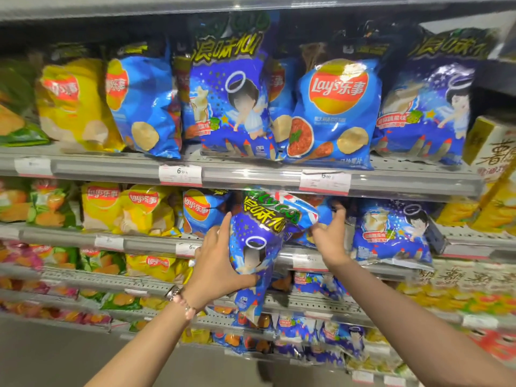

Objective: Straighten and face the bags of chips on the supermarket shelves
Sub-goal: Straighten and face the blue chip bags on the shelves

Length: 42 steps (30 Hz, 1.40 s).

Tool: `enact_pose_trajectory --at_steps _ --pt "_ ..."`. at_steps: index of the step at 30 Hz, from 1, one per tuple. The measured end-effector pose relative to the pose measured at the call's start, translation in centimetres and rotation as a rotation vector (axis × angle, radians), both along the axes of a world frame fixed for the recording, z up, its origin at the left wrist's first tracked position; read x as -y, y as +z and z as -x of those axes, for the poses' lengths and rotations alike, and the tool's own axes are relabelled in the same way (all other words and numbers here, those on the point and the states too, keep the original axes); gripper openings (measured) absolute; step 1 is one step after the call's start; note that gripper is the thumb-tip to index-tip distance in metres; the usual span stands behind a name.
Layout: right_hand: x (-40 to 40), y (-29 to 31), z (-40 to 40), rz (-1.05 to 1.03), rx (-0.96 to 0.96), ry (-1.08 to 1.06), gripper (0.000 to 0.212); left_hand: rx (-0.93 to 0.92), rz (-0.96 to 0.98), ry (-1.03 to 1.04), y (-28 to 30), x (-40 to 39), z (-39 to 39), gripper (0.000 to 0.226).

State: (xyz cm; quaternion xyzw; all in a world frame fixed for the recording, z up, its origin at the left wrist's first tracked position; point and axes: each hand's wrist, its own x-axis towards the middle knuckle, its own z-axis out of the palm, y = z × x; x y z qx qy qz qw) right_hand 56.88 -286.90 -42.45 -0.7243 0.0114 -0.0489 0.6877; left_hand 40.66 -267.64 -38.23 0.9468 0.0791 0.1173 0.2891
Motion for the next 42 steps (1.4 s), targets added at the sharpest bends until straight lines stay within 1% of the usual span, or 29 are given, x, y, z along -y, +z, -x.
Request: enact_pose_trajectory --at_steps 4,5,6,8,9,11,12,13,15,17,18,19,22,23,24,26,27,29,31,33,35,36,39,41,42 --pt "-2.1 0.6 0.7 0.119 0.042 0.1 0.062 0.013 0.025 0.023 -0.1 -1.2 1.1 0.136" --pt "-2.9 0.9 0.7 0.136 0.038 0.127 0.059 0.013 0.031 0.029 -0.1 -1.5 1.4 0.137" --pt "-3.6 0.9 0.6 0.195 0.033 0.162 0.056 0.013 0.034 0.034 0.0 -1.7 1.6 0.138" --pt "-4.8 1.0 0.3 0.158 -0.01 0.201 0.04 0.018 0.039 0.042 0.1 -2.1 2.0 0.137" --pt "-5.1 1.1 0.0 0.186 -0.026 0.192 0.032 0.025 0.042 0.046 0.1 -2.3 2.1 0.137" --pt "-5.6 0.8 -0.3 0.195 -0.042 0.208 0.026 0.039 0.048 0.05 0.1 -2.7 2.3 0.135" --pt "-5.8 1.1 -0.2 0.167 -0.06 0.183 0.021 0.044 0.051 0.048 0.0 -2.7 2.3 0.135" --pt "-5.8 0.8 -0.3 0.186 -0.071 0.174 0.025 0.047 0.054 0.043 0.0 -2.7 2.4 0.135" --pt "-5.4 1.1 0.0 0.289 -0.056 0.227 0.057 0.052 0.066 0.034 0.0 -2.5 2.5 0.134" --pt "-4.7 1.7 1.0 0.293 -0.106 0.272 0.081 0.051 0.082 0.04 0.1 -2.1 2.6 0.135" --pt "-4.3 2.2 1.7 0.24 -0.124 0.286 0.086 0.055 0.094 0.049 0.1 -1.9 2.8 0.136" --pt "-3.8 2.6 2.5 0.183 -0.122 0.267 0.085 0.061 0.106 0.053 0.1 -1.6 2.8 0.136" --pt "-2.3 3.1 5.7 -0.031 -0.039 0.086 0.057 0.064 0.128 0.039 -0.1 -0.2 2.8 0.135" --pt "-2.0 3.0 7.1 -0.088 -0.012 0.062 0.051 0.061 0.144 0.044 -0.3 0.4 2.6 0.134" --pt "-1.8 2.9 8.7 -0.119 0.001 0.09 0.055 0.062 0.163 0.049 -0.5 1.0 2.4 0.132" --pt "-1.8 2.8 11.0 -0.154 -0.03 0.232 0.073 0.077 0.19 0.053 -0.9 2.2 1.9 0.13" --pt "-2.0 2.8 11.7 -0.166 -0.041 0.288 0.077 0.084 0.2 0.055 -1.0 2.8 1.6 0.131" --pt "-2.3 2.4 12.1 -0.174 0.009 0.33 0.075 0.095 0.204 0.051 -1.3 3.9 1.0 0.133" --pt "-2.2 2.0 11.9 -0.116 0.073 0.305 0.083 0.099 0.196 0.026 -1.4 4.9 0.5 0.133" --pt "-1.7 2.1 11.9 -0.081 0.076 0.251 0.093 0.095 0.17 -0.009 -1.6 5.6 0.0 0.135" --pt "-1.0 2.3 11.8 -0.067 0.073 0.19 0.089 0.085 0.164 -0.061 -1.7 6.0 -0.5 0.136" --pt "-0.4 2.3 11.6 -0.059 0.073 0.163 0.088 0.07 0.195 -0.104 -1.7 6.1 -0.7 0.137" --pt "1.9 2.4 11.1 -0.057 0.006 0.092 0.095 -0.012 0.314 -0.267 -1.3 5.3 -1.2 0.138" --pt "3.8 2.6 10.5 0.002 -0.044 0.068 0.102 0.025 0.303 -0.307 -1.0 4.3 -1.8 0.131" --pt "4.8 2.6 10.2 0.03 -0.054 0.067 0.102 0.065 0.302 -0.281 -1.1 3.8 -2.4 0.126"
